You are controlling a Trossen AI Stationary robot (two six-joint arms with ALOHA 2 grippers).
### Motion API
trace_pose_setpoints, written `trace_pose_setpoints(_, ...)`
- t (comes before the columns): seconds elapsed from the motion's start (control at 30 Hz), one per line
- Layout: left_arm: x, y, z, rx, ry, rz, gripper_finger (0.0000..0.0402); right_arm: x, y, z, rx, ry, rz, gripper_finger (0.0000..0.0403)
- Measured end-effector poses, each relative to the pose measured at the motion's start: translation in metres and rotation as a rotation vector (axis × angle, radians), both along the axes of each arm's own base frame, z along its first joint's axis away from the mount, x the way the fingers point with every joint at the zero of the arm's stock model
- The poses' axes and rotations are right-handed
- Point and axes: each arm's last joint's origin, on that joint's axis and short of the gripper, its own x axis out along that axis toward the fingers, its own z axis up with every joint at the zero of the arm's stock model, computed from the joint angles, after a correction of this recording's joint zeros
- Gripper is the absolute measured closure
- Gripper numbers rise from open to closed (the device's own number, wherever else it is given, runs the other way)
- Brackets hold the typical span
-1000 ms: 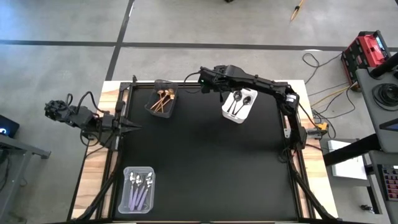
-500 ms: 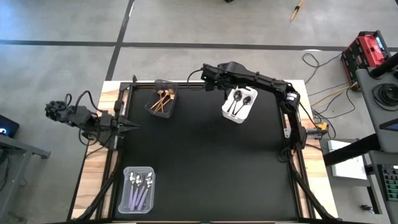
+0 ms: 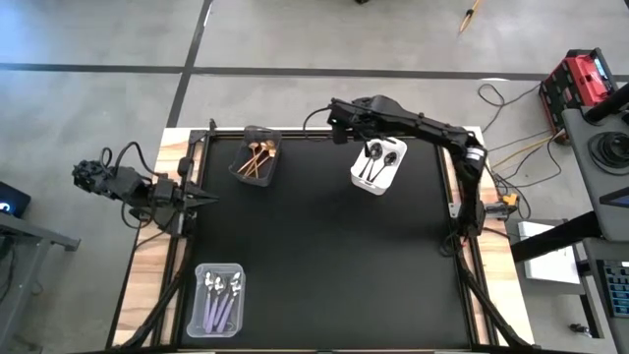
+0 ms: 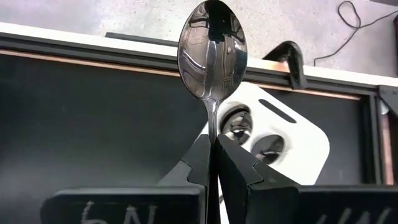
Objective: Sort silverware by color (type)
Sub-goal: Put the black spoon into the white bin
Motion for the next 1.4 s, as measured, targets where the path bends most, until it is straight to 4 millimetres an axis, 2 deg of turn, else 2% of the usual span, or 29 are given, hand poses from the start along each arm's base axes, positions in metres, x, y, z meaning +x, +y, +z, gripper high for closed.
trace_pose_setpoints(0.13, -0.001, 0.001, 0.0, -0.002, -0.006, 0.0, 0.0401, -0.016, 0.01, 0.001, -0.011, -0.027, -0.006, 0.039)
trace_pose_setpoints(0.27, -0.002, 0.001, 0.0, -0.004, -0.01, 0.0, 0.0401, -0.03, 0.018, -0.007, -0.05, -0.145, -0.035, 0.039)
trace_pose_setpoints(0.47, -0.002, 0.001, 0.001, -0.007, -0.017, 0.0, 0.0401, -0.045, 0.024, -0.034, -0.071, -0.305, -0.117, 0.039)
trace_pose_setpoints(0.7, -0.002, 0.001, 0.001, -0.002, -0.017, 0.0, 0.0401, -0.06, 0.024, -0.066, -0.037, -0.316, -0.304, 0.039)
trace_pose_setpoints(1.0, -0.002, 0.001, 0.001, 0.001, -0.016, 0.0, 0.0401, -0.065, 0.023, -0.087, -0.021, -0.302, -0.415, 0.039)
trace_pose_setpoints(1.4, -0.002, 0.001, 0.001, 0.001, -0.016, 0.0, 0.0401, -0.056, 0.016, -0.107, -0.047, -0.278, -0.461, 0.039)
